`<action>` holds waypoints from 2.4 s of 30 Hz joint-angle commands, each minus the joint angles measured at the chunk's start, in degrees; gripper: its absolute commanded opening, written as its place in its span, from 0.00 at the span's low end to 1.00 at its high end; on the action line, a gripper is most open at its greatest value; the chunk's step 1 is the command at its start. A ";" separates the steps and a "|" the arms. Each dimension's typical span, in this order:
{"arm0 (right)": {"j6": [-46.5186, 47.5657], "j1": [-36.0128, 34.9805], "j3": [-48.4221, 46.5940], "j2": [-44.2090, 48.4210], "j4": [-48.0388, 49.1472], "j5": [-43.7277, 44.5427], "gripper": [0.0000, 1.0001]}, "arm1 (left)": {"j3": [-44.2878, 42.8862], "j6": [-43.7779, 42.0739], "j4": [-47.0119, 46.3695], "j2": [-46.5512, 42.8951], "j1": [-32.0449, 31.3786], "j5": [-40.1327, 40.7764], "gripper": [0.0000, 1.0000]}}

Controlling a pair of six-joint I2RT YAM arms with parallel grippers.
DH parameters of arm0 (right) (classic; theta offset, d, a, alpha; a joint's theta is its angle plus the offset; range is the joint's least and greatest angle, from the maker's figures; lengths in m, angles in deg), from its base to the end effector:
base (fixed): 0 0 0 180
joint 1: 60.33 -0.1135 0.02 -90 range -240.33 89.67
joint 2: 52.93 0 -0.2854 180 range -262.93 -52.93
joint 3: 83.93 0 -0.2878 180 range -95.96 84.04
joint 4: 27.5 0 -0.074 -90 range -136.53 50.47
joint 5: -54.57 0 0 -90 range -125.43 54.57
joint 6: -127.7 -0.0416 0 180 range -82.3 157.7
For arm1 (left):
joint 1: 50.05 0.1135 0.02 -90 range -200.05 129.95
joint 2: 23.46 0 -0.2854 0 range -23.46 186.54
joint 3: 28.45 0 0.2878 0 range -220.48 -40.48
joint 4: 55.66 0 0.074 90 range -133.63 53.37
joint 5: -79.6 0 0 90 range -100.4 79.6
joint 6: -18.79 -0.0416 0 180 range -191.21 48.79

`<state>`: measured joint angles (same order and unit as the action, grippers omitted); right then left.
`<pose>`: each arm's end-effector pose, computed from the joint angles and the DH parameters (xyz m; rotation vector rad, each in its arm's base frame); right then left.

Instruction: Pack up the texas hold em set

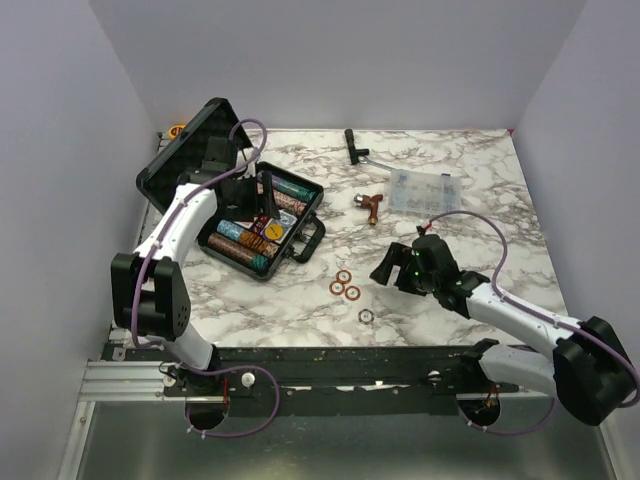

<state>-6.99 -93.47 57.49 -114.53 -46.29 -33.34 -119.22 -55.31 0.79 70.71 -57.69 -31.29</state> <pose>0.1978 0.1274 0.1750 0.2598 2.3754 0.6374 0.3793 -0.0659 0.2835 -0.0592 2.6363 -0.6200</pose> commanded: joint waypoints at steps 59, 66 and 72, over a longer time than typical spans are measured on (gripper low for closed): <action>-16.36 -32.66 -20.75 -36.41 -29.84 18.49 0.46 | 40.61 20.63 -23.16 -37.18 -24.70 5.17 0.84; -12.97 -32.61 -21.70 -37.07 -25.64 19.02 0.40 | 40.58 20.89 -25.12 -32.47 -24.07 0.35 0.84; -10.52 -32.40 -21.84 -35.79 -21.45 21.74 0.36 | 41.38 23.61 -29.24 -29.35 -21.38 -6.67 0.84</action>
<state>-19.14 -125.62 32.55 -146.20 -72.67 -12.93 -77.85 -33.41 -24.28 39.56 -81.14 -30.94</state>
